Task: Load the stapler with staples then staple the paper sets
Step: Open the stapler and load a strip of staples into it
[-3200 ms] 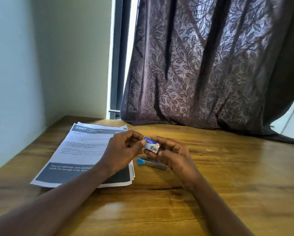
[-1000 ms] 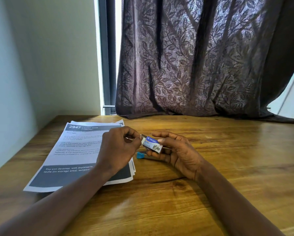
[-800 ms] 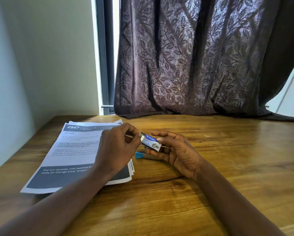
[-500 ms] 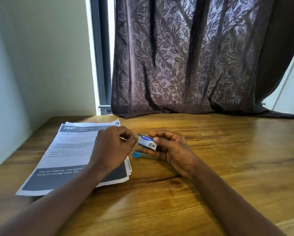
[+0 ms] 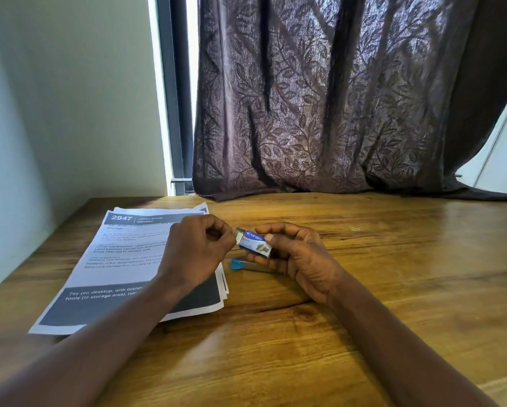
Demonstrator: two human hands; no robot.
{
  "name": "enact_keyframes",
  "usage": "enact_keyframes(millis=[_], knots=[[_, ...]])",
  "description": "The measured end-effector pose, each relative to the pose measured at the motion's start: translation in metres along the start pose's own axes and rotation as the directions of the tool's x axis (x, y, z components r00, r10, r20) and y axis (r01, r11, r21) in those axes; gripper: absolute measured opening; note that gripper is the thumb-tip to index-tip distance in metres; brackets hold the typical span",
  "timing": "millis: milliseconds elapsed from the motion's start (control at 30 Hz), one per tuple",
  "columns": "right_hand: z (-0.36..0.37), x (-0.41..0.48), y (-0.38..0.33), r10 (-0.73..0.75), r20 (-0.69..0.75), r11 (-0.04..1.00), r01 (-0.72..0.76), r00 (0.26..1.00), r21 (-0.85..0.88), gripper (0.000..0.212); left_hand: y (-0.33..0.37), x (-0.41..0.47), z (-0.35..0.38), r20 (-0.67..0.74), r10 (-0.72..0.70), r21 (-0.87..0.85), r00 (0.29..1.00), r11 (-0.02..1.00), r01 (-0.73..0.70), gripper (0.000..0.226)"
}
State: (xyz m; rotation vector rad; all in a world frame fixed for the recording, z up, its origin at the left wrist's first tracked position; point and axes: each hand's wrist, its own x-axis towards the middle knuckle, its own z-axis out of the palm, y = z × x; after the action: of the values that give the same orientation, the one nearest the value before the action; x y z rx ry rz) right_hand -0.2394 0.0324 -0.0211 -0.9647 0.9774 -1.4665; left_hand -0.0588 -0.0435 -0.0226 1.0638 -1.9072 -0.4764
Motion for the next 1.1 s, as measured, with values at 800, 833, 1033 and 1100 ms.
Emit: enact_keyframes(millis=[800, 833, 1033, 1100], knots=[[0.005, 0.001, 0.005, 0.028, 0.046, 1.0, -0.028, 0.999, 0.01, 0.025, 0.007, -0.002, 0.003, -0.173, -0.059, 0.053, 0.983, 0.996, 0.069, 0.015], [0.005, 0.001, 0.005, 0.031, 0.054, 0.999, -0.032, 0.998, 0.018, 0.027, 0.008, -0.002, 0.003, -0.169, -0.052, 0.057, 0.984, 0.996, 0.062, 0.016], [0.007, -0.001, 0.002, 0.03, 0.093, 0.999, -0.032, 0.995, 0.013, 0.035, 0.008, -0.005, 0.001, -0.182, 0.083, 0.181, 0.98, 0.982, -0.05, 0.017], [0.008, -0.002, 0.002, -0.001, 0.1, 1.0, 0.002, 0.995, -0.017, 0.039, 0.009, -0.006, 0.001, -0.191, 0.104, 0.179, 0.976, 0.981, -0.07, 0.015]])
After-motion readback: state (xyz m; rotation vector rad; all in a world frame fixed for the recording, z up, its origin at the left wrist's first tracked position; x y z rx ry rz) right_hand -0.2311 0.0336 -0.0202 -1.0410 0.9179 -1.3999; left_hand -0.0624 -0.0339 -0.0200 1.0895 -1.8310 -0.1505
